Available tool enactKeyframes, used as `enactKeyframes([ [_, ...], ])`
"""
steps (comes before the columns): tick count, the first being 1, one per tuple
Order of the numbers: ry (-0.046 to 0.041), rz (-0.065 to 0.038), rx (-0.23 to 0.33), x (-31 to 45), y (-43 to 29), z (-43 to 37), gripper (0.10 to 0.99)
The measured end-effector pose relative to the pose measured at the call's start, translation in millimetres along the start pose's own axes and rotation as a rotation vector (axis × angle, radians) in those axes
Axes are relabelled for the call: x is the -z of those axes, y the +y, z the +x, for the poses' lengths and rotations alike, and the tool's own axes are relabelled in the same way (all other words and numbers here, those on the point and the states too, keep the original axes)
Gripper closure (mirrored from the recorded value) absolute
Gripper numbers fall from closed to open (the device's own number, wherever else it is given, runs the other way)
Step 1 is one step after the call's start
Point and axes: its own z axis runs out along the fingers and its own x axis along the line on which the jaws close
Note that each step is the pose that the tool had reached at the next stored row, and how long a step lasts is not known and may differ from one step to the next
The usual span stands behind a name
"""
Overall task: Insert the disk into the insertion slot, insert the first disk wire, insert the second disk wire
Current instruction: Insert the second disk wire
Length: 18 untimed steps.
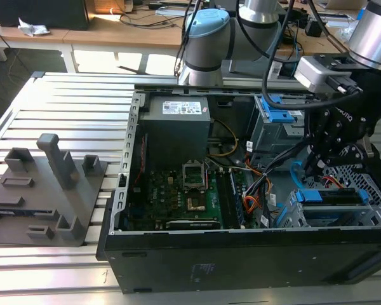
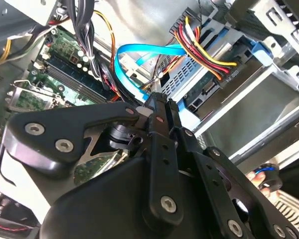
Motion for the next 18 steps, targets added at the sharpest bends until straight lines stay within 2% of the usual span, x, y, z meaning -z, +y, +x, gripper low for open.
enactKeyframes([
  [4, -0.0040, -0.006, -0.097, -0.1, 0.0, 0.0, 0.925],
  [11, -0.0090, -0.014, -0.221, -0.4, -0.1, 0.0, 0.925],
  [14, -0.0100, -0.014, -0.222, -0.5, -0.1, 1.0, 0.925],
  [16, -0.0127, -0.015, -0.222, -0.7, -2.2, 6.2, 0.925],
  [17, -0.0130, -0.016, -0.222, -0.8, -4.1, 7.8, 0.925],
  [18, -0.0134, -0.019, -0.222, -0.6, -10.7, 9.8, 0.925],
])
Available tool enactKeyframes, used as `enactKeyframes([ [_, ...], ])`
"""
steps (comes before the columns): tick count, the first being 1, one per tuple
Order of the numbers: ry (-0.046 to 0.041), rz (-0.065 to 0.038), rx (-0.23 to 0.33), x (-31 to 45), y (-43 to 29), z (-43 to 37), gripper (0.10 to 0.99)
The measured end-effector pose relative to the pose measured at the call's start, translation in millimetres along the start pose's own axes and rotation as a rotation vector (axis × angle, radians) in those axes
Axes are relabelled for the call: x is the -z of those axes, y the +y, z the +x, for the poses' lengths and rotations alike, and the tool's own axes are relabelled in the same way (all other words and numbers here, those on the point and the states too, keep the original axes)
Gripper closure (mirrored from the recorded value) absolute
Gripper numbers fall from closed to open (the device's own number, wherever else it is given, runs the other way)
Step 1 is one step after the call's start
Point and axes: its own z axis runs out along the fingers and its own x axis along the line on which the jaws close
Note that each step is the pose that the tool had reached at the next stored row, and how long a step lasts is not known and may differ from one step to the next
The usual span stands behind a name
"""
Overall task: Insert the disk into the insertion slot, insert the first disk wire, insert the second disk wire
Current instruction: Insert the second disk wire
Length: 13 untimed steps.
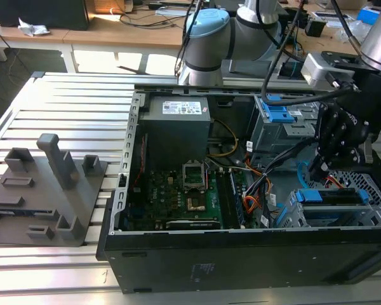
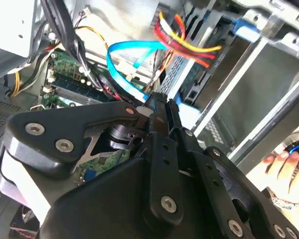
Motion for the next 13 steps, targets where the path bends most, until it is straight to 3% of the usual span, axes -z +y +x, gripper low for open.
enactKeyframes([
  [2, 0.0006, -0.006, 0.000, 0.8, -13.6, -0.3, 0.925],
  [3, 0.0009, -0.007, 0.001, 0.9, -16.4, 0.4, 0.925],
  [9, -0.0005, -0.010, 0.001, -1.1, -21.3, 22.6, 0.925],
  [10, -0.0043, -0.011, 0.001, -1.4, -22.2, 26.4, 0.925],
  [12, -0.0199, -0.012, 0.002, -1.7, -22.8, 28.5, 0.925],
  [13, -0.0316, -0.014, 0.003, -1.7, -22.8, 28.5, 0.925],
])
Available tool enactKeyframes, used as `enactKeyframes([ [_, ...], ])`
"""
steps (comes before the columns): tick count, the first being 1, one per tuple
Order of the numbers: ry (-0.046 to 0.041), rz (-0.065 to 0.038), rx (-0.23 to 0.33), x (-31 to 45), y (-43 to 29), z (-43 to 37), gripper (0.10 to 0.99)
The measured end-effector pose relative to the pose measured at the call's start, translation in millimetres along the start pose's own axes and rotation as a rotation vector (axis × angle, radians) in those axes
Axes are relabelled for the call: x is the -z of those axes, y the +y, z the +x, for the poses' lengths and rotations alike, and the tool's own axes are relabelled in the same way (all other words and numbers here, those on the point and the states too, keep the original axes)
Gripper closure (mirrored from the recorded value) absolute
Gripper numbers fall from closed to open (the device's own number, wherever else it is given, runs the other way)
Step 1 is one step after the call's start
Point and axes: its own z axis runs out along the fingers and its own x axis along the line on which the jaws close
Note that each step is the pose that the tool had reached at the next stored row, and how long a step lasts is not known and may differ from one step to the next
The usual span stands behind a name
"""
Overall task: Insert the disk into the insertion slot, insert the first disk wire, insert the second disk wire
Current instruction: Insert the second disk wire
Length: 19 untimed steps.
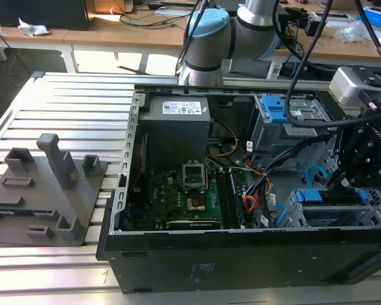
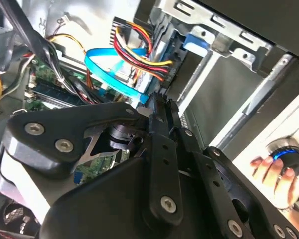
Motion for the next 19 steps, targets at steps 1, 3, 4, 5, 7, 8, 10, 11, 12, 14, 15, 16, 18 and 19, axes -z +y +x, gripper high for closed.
enactKeyframes([
  [1, -0.0210, -0.002, 0.002, 0.0, -0.1, 0.0, 0.925],
  [3, -0.0241, -0.003, 0.002, -0.2, -1.3, -0.2, 0.925],
  [4, -0.0241, -0.003, 0.002, -0.3, -2.4, 0.0, 0.925],
  [5, -0.0241, -0.003, 0.002, -0.5, -3.4, 0.4, 0.925],
  [7, -0.0240, -0.004, 0.002, -1.1, -5.2, 1.8, 0.925],
  [8, -0.0240, -0.004, 0.002, -1.6, -5.5, 3.0, 0.925],
  [10, -0.0240, -0.004, 0.002, -2.1, -5.9, 4.2, 0.925],
  [11, -0.0238, -0.004, 0.002, -2.6, -6.3, 4.9, 0.925],
  [12, -0.0239, -0.004, 0.002, -2.9, -6.7, 5.0, 0.925],
  [14, -0.0242, -0.005, 0.002, -3.3, -7.7, 4.9, 0.925],
  [15, -0.0242, -0.005, 0.002, -3.4, -8.2, 4.9, 0.925],
  [16, -0.0247, -0.005, 0.002, -3.5, -8.7, 4.8, 0.925],
  [18, -0.0254, -0.006, 0.002, -3.8, -9.4, 4.8, 0.925],
  [19, -0.0256, -0.006, 0.002, -3.9, -9.7, 4.7, 0.925],
])
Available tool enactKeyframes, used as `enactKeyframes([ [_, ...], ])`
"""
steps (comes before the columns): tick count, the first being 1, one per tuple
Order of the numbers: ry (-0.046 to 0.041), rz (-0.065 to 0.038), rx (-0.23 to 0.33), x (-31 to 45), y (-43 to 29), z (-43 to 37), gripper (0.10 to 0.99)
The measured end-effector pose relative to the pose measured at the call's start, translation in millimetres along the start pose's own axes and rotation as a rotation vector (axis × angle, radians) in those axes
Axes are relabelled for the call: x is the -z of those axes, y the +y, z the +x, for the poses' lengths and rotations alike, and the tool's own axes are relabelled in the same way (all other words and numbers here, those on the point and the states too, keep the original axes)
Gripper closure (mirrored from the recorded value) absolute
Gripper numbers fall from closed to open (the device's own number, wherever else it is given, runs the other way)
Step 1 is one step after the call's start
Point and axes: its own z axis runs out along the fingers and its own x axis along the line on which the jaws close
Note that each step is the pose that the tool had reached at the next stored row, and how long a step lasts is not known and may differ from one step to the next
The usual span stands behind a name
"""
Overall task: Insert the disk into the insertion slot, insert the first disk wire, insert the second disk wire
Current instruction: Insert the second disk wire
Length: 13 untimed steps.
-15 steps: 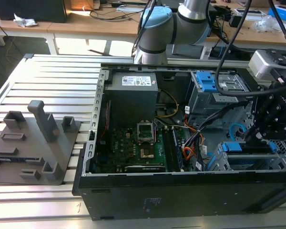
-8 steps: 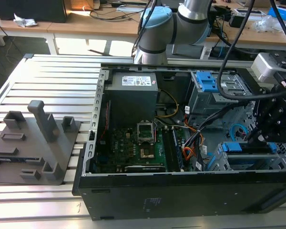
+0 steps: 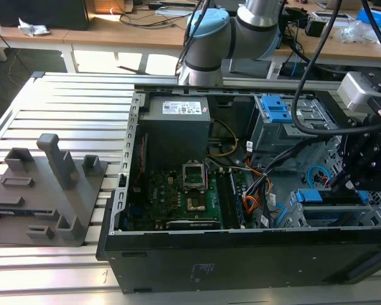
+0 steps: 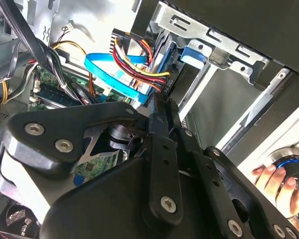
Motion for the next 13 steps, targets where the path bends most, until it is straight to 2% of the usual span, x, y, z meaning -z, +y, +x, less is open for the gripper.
enactKeyframes([
  [5, 0.0001, 0.000, 0.000, 0.5, -0.6, 0.0, 0.925],
  [9, -0.0005, 0.000, 0.000, 4.5, -0.3, 0.0, 0.925],
  [11, -0.0086, -0.001, 0.001, 4.2, -0.6, 1.4, 0.925],
  [13, -0.0108, -0.001, 0.001, 2.7, -0.7, 2.5, 0.925],
])
